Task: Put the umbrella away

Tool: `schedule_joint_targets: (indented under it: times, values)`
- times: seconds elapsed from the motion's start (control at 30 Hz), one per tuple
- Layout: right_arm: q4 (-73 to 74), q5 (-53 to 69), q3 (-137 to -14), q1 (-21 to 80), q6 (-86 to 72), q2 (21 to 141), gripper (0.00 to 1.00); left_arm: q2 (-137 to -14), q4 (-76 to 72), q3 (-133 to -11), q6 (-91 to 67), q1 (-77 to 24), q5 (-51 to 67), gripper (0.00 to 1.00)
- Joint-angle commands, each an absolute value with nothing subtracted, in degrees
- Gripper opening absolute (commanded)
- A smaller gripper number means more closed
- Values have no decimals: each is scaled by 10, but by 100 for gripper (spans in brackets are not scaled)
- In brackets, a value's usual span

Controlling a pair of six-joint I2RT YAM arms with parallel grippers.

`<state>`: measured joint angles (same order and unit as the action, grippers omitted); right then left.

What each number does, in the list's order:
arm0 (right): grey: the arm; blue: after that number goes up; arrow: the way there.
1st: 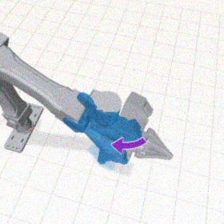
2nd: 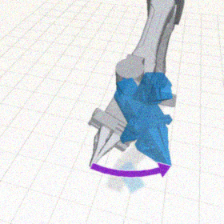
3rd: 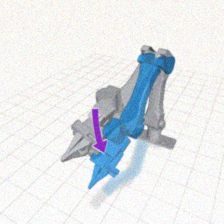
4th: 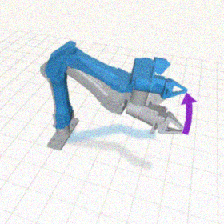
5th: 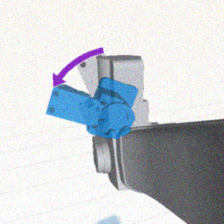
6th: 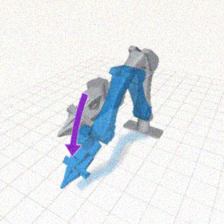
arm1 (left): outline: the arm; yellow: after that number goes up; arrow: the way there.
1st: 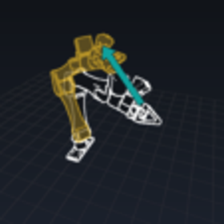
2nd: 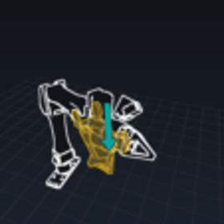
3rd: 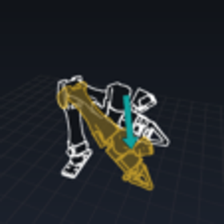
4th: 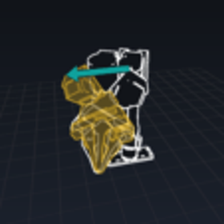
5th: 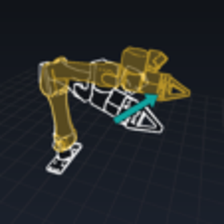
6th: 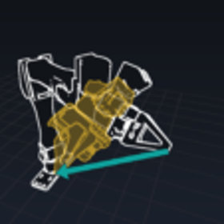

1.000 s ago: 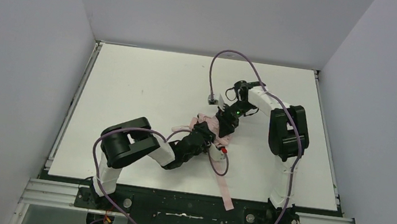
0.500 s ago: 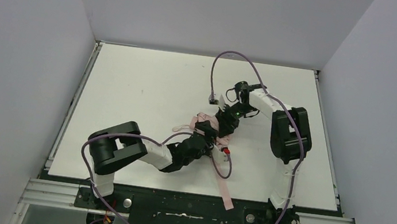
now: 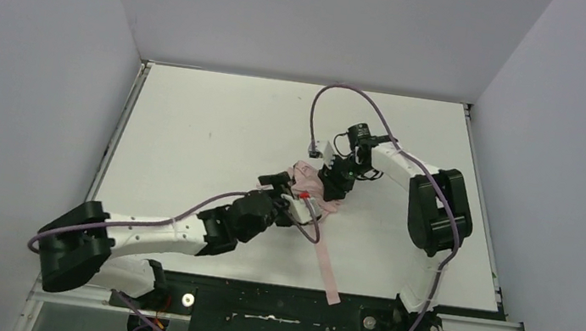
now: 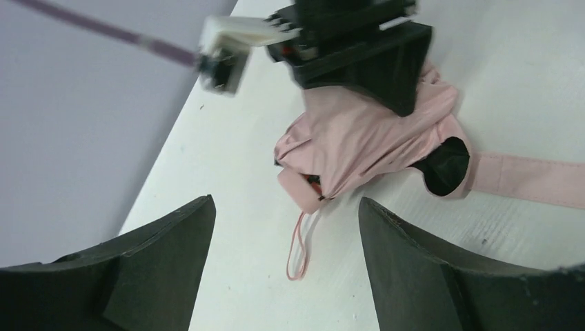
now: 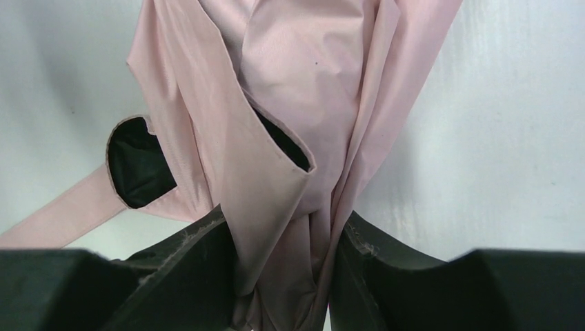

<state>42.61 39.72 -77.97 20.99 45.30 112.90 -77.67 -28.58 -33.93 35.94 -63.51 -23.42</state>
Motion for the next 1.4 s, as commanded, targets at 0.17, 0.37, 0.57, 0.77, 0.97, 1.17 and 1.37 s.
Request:
schedule_joint_targets:
  times: [0.17, 0.37, 0.57, 0.77, 0.97, 1.17, 1.37]
  values:
    - [275, 194, -682, 242, 458, 1068, 12, -614, -28, -417, 35, -440, -111, 73]
    - [183, 189, -566, 278, 495, 1000, 11, -648, -2, -475, -38, -296, 75, 73]
    - [88, 235, -449, 310, 600, 926, 9, -723, 23, -530, -12, -249, 176, 76]
    - [45, 220, -396, 331, 639, 902, 8, -819, 66, -603, 34, -243, 282, 88]
    - [-25, 189, -357, 356, 661, 889, 8, -924, 74, -663, 32, -246, 403, 90]
    - [-42, 188, -347, 367, 663, 886, 7, -983, 91, -690, 82, -264, 440, 91]
    - [-50, 186, -346, 370, 663, 888, 6, -1039, 142, -718, 131, -280, 471, 92]
